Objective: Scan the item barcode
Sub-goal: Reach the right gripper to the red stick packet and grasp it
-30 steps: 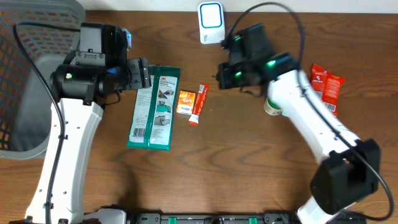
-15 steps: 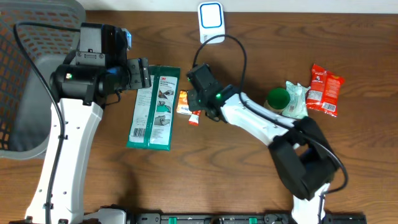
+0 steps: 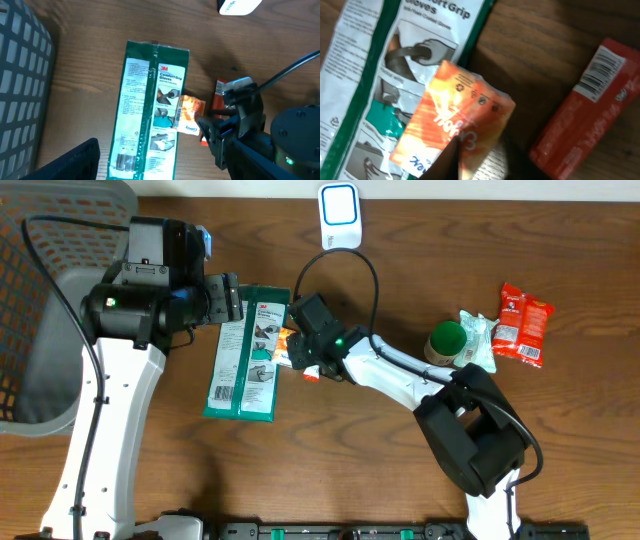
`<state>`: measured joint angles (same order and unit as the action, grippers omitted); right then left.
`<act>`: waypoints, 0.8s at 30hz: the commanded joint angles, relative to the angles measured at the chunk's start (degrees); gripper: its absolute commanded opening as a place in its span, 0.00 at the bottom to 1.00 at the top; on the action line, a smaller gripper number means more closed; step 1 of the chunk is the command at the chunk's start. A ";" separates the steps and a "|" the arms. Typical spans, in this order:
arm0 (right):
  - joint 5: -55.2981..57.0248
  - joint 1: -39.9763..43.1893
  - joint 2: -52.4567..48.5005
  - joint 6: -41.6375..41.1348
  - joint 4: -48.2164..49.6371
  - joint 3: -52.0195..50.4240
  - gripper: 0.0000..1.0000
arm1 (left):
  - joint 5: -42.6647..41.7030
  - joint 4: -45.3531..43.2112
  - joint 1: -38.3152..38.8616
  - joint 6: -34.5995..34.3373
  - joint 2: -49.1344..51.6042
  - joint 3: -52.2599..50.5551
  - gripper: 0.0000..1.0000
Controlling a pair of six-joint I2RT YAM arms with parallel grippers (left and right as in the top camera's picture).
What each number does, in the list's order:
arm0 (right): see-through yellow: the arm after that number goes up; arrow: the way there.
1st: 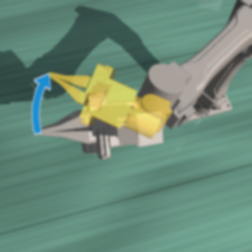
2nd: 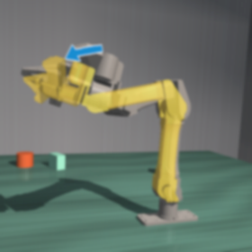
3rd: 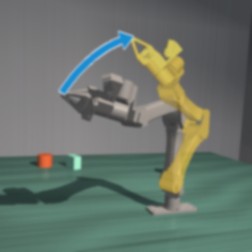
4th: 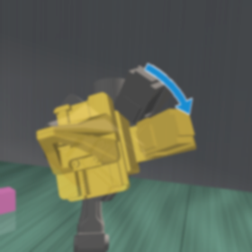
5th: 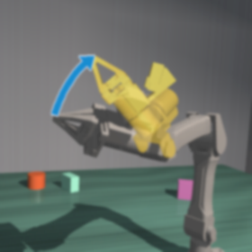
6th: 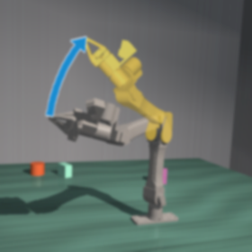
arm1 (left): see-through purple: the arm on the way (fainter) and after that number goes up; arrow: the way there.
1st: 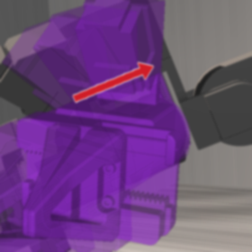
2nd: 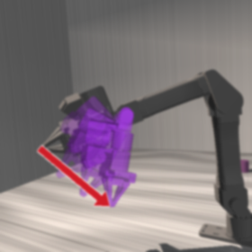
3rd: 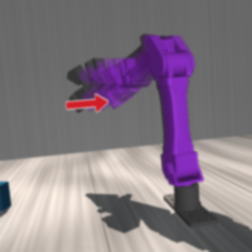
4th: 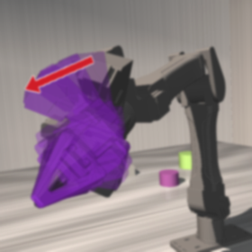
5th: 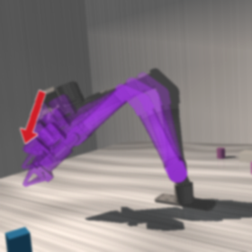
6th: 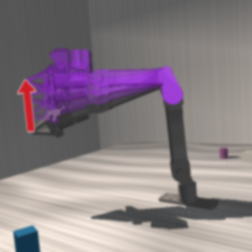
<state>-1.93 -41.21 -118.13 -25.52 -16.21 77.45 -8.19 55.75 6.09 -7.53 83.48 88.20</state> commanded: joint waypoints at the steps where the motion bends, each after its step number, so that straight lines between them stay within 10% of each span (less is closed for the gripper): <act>1: -0.50 1.55 3.54 1.97 -0.61 0.55 0.47 | 0.55 0.17 -0.24 -0.26 0.00 0.68 0.80; 4: -0.48 2.03 4.04 0.85 -0.98 0.55 0.59 | 0.55 0.17 -0.24 -0.28 0.00 0.68 0.80; 15: 9.01 0.59 -1.20 -5.38 -3.30 0.44 0.52 | 0.55 0.17 -0.24 -0.28 0.00 0.68 0.80; 24: 12.83 1.95 -1.33 -5.73 -7.45 0.44 0.28 | 0.55 0.17 -0.24 -0.28 0.00 0.68 0.80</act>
<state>8.23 -40.10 -119.52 -30.63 -22.57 77.52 -8.19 55.75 6.09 -7.53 83.48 88.20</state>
